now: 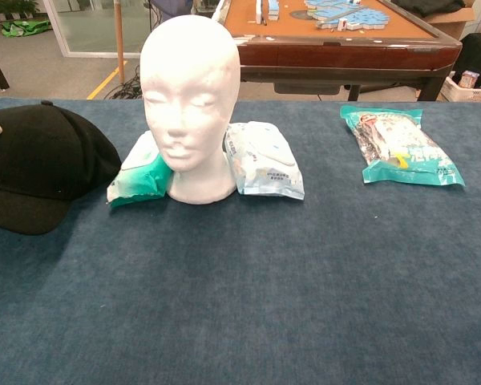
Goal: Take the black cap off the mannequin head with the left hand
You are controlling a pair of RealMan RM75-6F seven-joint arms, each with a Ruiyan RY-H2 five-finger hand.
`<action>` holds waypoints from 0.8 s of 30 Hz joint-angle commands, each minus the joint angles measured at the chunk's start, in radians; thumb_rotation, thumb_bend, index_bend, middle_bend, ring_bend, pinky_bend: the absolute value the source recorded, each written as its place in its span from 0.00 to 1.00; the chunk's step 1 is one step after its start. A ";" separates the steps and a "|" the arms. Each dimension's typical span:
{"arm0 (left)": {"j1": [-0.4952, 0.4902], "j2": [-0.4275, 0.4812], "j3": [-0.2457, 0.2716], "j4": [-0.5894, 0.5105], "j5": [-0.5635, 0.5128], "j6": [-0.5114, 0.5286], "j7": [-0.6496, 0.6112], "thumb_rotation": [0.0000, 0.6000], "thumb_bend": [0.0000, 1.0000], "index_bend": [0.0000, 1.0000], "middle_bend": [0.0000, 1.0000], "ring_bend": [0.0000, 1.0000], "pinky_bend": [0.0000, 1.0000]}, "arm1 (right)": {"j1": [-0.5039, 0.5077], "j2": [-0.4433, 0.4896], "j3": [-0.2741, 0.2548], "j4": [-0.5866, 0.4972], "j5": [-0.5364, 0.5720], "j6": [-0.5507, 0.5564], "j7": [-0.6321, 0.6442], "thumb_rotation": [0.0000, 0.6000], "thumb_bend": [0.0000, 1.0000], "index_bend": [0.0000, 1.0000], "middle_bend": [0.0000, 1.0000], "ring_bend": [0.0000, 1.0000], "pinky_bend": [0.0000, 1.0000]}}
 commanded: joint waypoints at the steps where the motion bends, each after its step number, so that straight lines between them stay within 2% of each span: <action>1: 0.021 0.083 0.012 -0.124 -0.055 -0.054 0.120 1.00 0.27 0.04 0.02 0.00 0.15 | 0.000 0.001 0.000 0.000 -0.001 0.001 0.002 1.00 0.13 0.20 0.33 0.23 0.50; 2: 0.026 0.096 0.011 -0.146 -0.066 -0.056 0.149 1.00 0.24 0.00 0.01 0.00 0.14 | -0.001 0.001 0.000 0.000 -0.001 0.001 0.002 1.00 0.13 0.20 0.33 0.23 0.50; 9: 0.071 0.157 -0.003 -0.286 -0.171 -0.059 0.396 1.00 0.13 0.00 0.00 0.00 0.12 | 0.000 0.001 -0.001 -0.001 -0.003 0.000 0.001 1.00 0.13 0.20 0.33 0.23 0.50; 17: 0.111 0.190 -0.015 -0.396 -0.281 -0.050 0.572 1.00 0.09 0.00 0.00 0.00 0.11 | 0.001 0.000 -0.001 -0.001 -0.003 0.000 -0.002 1.00 0.13 0.20 0.33 0.23 0.50; 21: 0.146 0.183 -0.024 -0.439 -0.280 0.009 0.580 1.00 0.09 0.01 0.04 0.00 0.12 | 0.000 0.000 -0.002 -0.001 -0.004 0.003 -0.001 1.00 0.13 0.20 0.33 0.23 0.50; 24: 0.166 0.184 -0.026 -0.459 -0.246 0.036 0.486 1.00 0.09 0.08 0.14 0.06 0.21 | -0.001 -0.001 -0.002 -0.002 -0.006 0.004 -0.002 1.00 0.13 0.20 0.33 0.23 0.50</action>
